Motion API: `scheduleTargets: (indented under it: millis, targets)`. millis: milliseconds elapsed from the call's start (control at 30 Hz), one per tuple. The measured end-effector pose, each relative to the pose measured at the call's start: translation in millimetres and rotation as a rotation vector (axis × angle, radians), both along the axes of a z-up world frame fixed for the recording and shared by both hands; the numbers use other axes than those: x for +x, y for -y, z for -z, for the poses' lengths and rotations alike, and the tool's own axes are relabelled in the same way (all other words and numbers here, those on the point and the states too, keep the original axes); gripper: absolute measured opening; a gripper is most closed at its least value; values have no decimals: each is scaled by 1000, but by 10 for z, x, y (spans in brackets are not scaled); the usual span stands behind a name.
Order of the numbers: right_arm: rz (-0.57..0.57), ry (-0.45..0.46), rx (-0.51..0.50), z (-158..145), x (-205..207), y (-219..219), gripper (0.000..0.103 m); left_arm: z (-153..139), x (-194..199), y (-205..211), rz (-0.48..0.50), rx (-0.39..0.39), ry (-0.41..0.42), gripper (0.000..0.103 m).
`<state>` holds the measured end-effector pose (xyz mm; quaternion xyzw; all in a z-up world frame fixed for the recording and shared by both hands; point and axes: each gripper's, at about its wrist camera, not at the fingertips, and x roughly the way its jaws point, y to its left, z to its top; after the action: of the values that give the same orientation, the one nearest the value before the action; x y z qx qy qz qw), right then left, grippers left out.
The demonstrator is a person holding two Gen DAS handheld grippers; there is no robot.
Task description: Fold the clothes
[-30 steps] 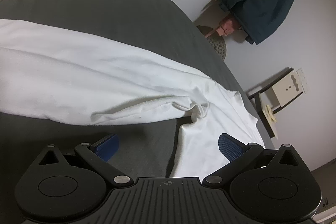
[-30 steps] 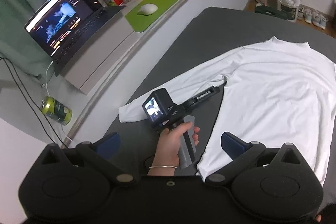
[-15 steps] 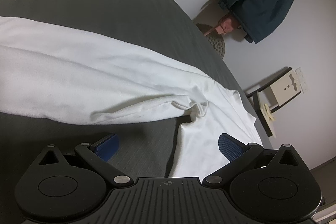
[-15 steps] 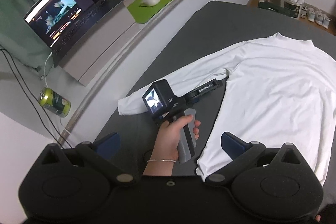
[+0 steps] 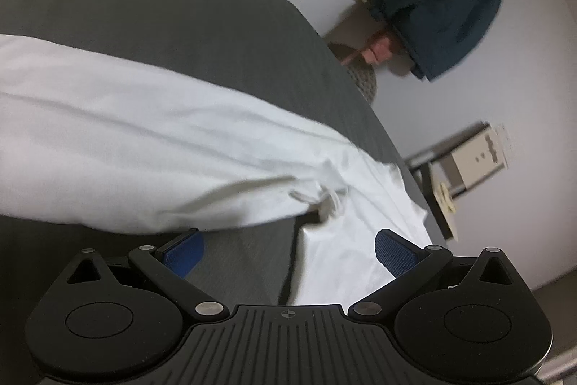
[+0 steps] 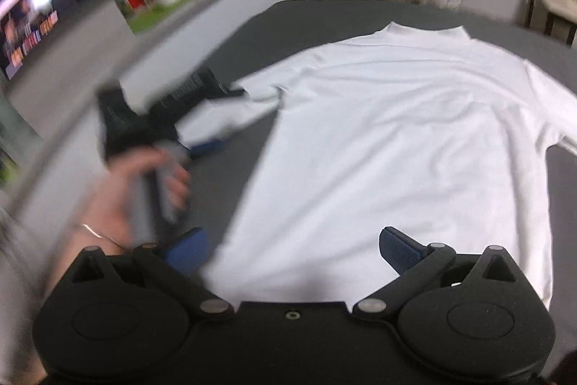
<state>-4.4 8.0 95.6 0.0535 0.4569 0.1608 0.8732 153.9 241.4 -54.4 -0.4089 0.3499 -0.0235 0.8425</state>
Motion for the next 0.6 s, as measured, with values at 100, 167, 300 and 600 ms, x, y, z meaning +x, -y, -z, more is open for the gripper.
scheduleTargets:
  millis: [100,167,300,600]
  targets:
    - [-131,17,-71,350,-103,-180,98,114,50,-17,10,-129,27,103]
    - [-245,27,-99,497,-179,-319,94,201,79,-22,12,-228,42,103]
    - [-375,87,-63,670,-297,-483,83,225,77,-13,-49,-226,62,103]
    - [-353,232,-18,655,103,-480,74,-57,-235,-336,-260,-135,86,103]
